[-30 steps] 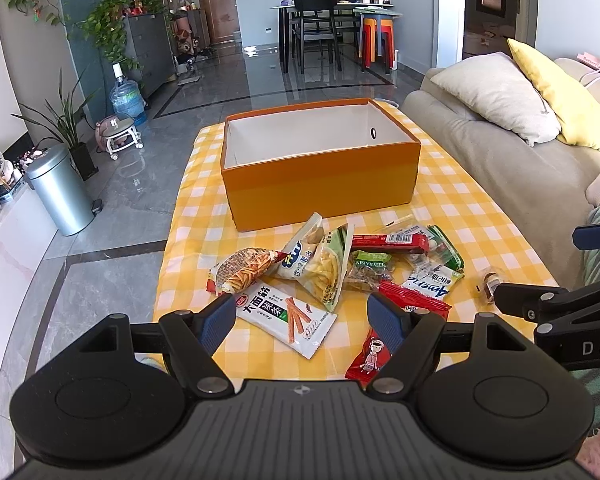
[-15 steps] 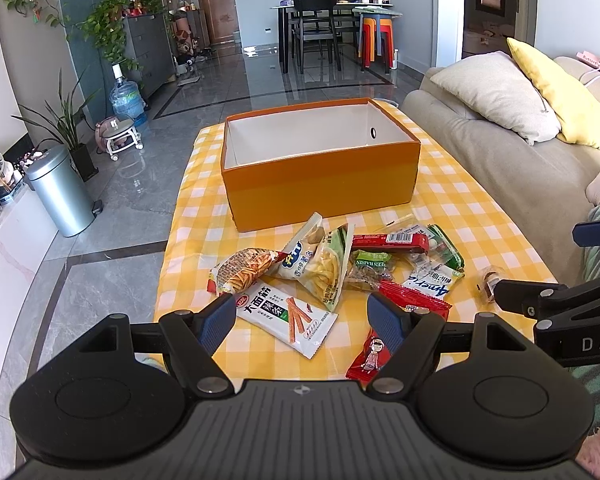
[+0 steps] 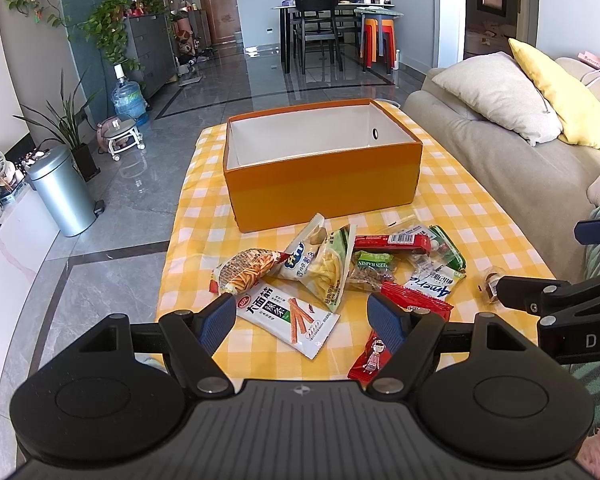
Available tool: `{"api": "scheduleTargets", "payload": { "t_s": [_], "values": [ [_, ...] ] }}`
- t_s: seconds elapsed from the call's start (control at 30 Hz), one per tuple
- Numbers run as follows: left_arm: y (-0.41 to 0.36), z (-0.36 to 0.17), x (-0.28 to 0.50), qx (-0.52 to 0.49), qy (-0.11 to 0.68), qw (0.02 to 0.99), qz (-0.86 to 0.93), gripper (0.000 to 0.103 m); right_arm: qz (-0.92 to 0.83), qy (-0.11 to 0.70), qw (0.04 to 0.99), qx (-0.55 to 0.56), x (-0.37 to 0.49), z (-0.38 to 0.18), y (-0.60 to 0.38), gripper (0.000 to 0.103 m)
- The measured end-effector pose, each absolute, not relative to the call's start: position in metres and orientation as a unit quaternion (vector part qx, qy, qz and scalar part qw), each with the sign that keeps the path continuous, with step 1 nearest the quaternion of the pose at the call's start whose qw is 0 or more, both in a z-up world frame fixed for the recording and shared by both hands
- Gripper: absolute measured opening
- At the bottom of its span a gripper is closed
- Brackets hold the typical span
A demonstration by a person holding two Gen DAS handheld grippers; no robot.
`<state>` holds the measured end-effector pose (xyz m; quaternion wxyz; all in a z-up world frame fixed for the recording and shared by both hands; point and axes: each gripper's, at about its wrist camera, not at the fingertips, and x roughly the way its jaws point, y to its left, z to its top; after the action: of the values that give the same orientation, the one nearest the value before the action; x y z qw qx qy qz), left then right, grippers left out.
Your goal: Organize snacks
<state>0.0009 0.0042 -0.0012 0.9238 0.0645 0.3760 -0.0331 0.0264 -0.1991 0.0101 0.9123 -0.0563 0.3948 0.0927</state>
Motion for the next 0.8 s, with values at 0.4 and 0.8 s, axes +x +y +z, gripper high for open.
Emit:
{"api": "scheduleTargets", "payload": {
  "t_s": [0.4, 0.8],
  "values": [
    [0.0038, -0.0012, 0.0008, 0.065, 0.375, 0.924, -0.033, 0.088, 0.094, 0.393, 0.913, -0.057, 0.0261, 0.0102, -0.1987, 0.096],
    [0.0034, -0.0012, 0.0007, 0.065, 0.376, 0.924, -0.033, 0.088, 0.095, 0.394, 0.913, -0.059, 0.0253, 0.0092, -0.1986, 0.096]
  ]
}}
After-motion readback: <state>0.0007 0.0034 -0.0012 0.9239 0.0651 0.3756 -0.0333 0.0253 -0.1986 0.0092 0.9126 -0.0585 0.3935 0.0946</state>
